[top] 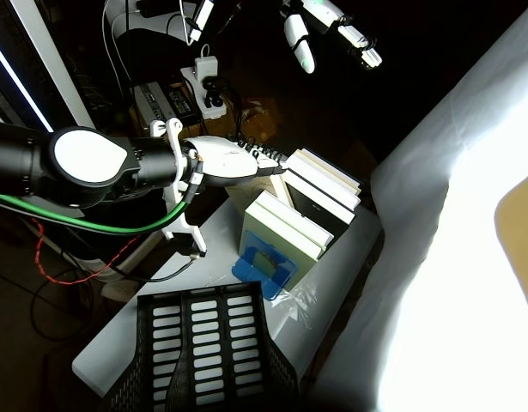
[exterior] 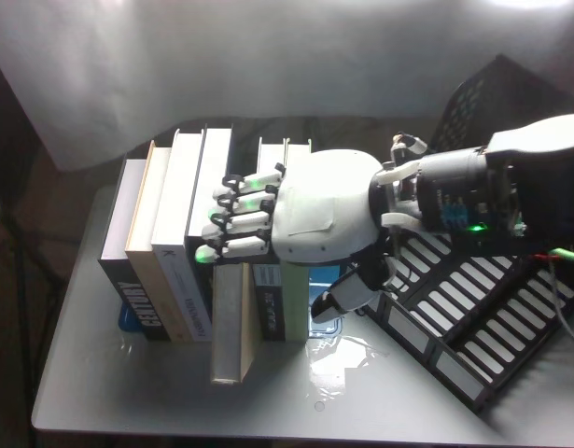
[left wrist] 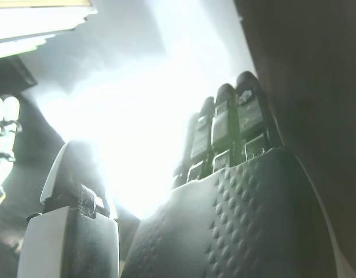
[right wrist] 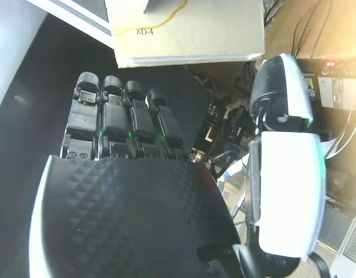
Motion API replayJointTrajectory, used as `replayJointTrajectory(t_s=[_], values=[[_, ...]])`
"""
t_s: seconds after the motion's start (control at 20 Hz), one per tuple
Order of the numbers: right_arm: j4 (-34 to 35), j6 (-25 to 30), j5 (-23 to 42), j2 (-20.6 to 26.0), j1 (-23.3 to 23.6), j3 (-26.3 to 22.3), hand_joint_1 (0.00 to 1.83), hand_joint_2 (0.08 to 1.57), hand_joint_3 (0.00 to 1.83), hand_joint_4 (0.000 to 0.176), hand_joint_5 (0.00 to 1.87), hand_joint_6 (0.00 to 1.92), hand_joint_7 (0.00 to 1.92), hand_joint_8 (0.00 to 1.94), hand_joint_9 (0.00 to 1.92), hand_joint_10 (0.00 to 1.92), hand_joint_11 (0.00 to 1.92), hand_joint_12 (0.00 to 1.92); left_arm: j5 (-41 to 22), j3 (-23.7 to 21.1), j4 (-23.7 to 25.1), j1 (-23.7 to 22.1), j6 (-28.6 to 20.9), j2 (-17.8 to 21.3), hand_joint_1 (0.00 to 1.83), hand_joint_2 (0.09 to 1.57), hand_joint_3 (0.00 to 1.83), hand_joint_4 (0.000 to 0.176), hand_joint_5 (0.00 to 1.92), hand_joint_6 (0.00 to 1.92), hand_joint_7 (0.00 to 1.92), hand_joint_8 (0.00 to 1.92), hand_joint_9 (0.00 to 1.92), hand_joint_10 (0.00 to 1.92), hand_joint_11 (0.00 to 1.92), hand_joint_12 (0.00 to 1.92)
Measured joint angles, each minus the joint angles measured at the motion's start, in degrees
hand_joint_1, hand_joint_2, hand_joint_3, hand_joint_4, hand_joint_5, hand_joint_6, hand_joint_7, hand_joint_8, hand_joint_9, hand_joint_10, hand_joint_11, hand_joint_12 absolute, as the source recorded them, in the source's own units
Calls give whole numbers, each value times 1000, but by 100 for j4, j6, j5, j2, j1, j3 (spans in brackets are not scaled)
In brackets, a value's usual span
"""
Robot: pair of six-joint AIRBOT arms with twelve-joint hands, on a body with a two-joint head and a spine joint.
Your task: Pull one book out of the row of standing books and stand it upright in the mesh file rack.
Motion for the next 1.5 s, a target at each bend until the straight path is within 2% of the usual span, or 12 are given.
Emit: replayJointTrajectory(t_s=[0.05, 0.2, 0.3, 0.35, 0.5, 0.65, 0.8, 1.1, 1.25, 1.35, 1.45, 1.5], values=[[-7, 0, -11, -37, 0, 11, 744, 1047, 0, 0, 0, 0, 0, 0, 0, 0, 0, 0, -24, 0, -20, 0, -2, 0, 411, 1340, 9, 4, 0, 0, 0, 0, 0, 0, 0, 0], [-44, 2, -37, -221, 0, 157, 749, 1052, 0, 0, 0, 0, 0, 0, 0, 0, 0, 0, -105, 0, -74, 72, -2, -7, 393, 1340, 5, 23, 0, 0, 0, 0, 0, 0, 0, 0], [-109, 2, -57, -339, 0, 229, 770, 1056, 0, 0, 0, 0, 0, 0, 0, 0, 0, 0, -173, 0, -173, 120, 0, -11, 371, 1344, 6, 19, 0, 0, 0, 0, 0, 0, 0, 0], [-125, 2, -48, -398, 0, 267, 762, 1055, 0, 0, 0, 0, 0, 0, 0, 0, 0, 0, -214, 0, -229, 125, -2, -11, 372, 1346, 6, 26, 0, 0, 0, 0, 0, 0, 0, 0], [-157, 0, -37, -625, 0, 409, 796, 1044, 0, 0, 0, 0, 0, 0, 0, 0, 0, 0, -247, 0, -234, 125, -2, -11, 422, 1365, 10, 0, 0, 0, 0, 0, 0, 0, 0, 0], [-243, 2, -59, -828, -20, 540, 849, 1040, 0, 0, 0, 0, 0, 0, 0, 0, 0, 0, -269, 20, -205, 127, -2, -11, 423, 1376, 9, 19, 0, 0, 0, 0, 0, 0, 0, 0], [-660, 4, -162, -973, -24, 562, 844, 1028, 0, 0, 0, 0, 0, 0, 0, 0, 0, 0, -304, 31, -243, 138, -2, -11, 292, 1441, 27, 3, 0, 0, 0, 0, 0, 0, 0, 0], [-1851, 796, -164, -1241, -118, 776, 724, 1064, 9, 0, 0, 0, 0, 0, 0, 0, 0, 0, -321, 52, -238, 146, -2, -20, 128, 1469, 11, 1, 0, 0, 0, 0, 0, 0, 0, 0], [-2120, 901, -195, -1368, -129, 846, 769, 1033, 0, 0, 0, 0, 0, 0, 0, 0, 0, 0, -328, 76, -229, 146, -2, -83, 77, 1466, 7, 28, 0, 0, 0, 0, 0, 0, 0, 0], [-2485, 1113, -205, -1473, -157, 916, 924, 1010, 0, 0, 0, 0, 0, 0, 0, 0, 0, 0, -321, 79, -181, 146, -2, -116, 65, 1481, 11, 3, 0, 0, 0, 0, 0, 0, 0, 0], [-2830, 1349, -173, -1534, -221, 1005, 885, 1039, 0, 0, 0, 0, 0, 0, 0, 0, 0, 0, -323, 79, -195, 146, -2, -116, 94, 1480, 6, 13, 0, 0, 0, 0, 0, 0, 0, 0], [-2879, 1366, -162, -1534, -223, 1034, 850, 1064, 11, 0, 0, 0, 0, 0, 0, 0, 0, 0, -334, 79, -201, 146, -2, -116, 103, 1481, 6, 8, 0, 0, 0, 0, 0, 0, 0, 0]])
